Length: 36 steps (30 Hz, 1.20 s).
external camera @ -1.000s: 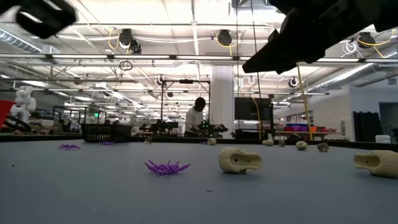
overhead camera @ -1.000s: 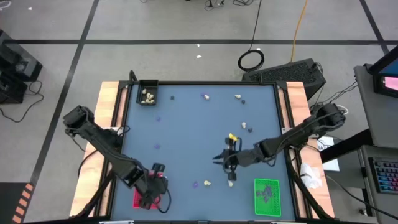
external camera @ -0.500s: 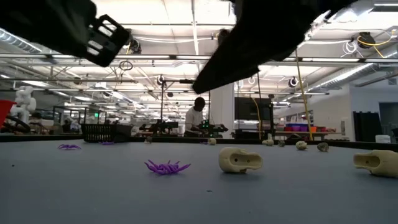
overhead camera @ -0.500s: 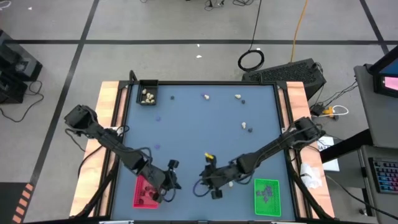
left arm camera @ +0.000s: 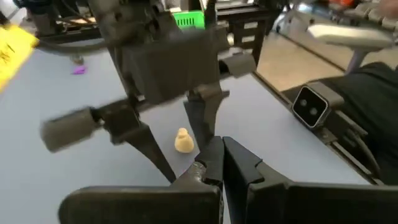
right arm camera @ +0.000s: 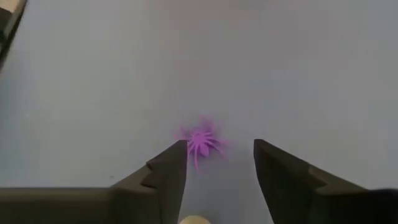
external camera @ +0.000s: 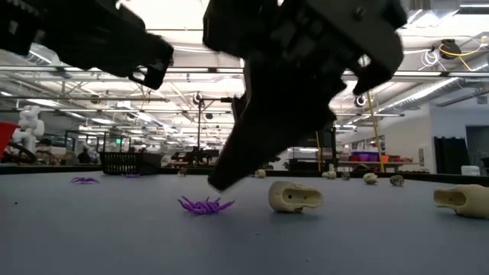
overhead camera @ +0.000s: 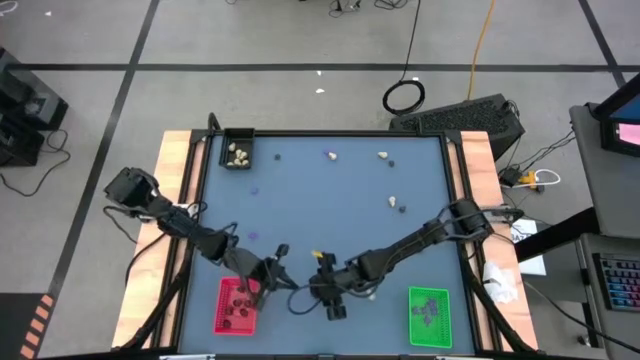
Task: Sort Halloween decoration
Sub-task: Put the violet spider toy into the green bin
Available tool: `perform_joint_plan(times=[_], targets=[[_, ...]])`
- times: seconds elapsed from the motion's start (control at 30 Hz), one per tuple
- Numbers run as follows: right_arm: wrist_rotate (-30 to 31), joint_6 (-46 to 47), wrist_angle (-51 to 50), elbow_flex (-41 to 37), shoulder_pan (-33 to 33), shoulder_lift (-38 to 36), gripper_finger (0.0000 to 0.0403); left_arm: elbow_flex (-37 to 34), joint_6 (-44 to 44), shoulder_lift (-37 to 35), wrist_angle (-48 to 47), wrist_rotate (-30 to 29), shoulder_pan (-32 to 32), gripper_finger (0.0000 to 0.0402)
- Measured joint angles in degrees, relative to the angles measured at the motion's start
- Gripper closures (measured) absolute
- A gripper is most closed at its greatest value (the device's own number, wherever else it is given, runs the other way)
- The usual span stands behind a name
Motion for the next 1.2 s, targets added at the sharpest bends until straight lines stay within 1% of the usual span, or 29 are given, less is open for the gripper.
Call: perform_joint_plan(times=[0.07,0.17,0.3,0.43,0.6,0.7,0.73,0.87,1.0,1.13,1.2], targets=[[-2.2,0.8,0.5,0.0,-0.5,0.8,0.0232,-2.0,-0.3,0.0,2.7,0.6,0.9,0.0401],[-4.0,1.1,0.8,0.0,-1.1,1.7,0.0238,-4.8,-0.3,-0.2,7.1,0.6,2.3,0.0401],[-5.3,2.0,1.2,0.0,-1.5,2.3,0.0252,-8.2,-0.3,-3.8,9.3,-0.1,3.8,0.0401],[-5.3,2.2,1.5,0.0,-1.6,2.3,0.0284,-12.1,0.0,-9.8,9.2,-5.6,5.1,0.0401],[-6.4,2.2,2.7,0.0,-1.8,2.5,0.0348,-16.8,0.0,-16.7,8.2,-13.6,7.1,0.0401],[-7.5,2.3,2.8,0.0,-2.0,2.5,0.0388,-18.9,0.1,-19.7,7.6,-16.3,8.3,0.0401],[-7.5,2.2,2.8,0.0,-2.0,2.5,0.0394,-19.3,0.2,-20.5,7.6,-16.8,8.7,0.0401],[-7.6,2.2,2.1,-0.1,-2.0,1.5,0.0391,-20.6,1.2,-22.6,7.6,-17.2,9.9,0.0401],[-7.5,2.3,1.0,-0.1,-1.7,-1.4,0.0397,-20.7,2.8,-23.6,7.7,-17.5,11.6,0.0401],[-7.2,4.1,-4.6,-0.1,-0.5,-6.6,0.0399,-20.7,3.0,-24.3,7.7,-17.5,13.4,0.0401],[-7.3,6.7,-9.6,-0.1,0.9,-9.9,0.0399,-20.7,3.1,-24.7,7.5,-17.5,14.0,0.0401]])
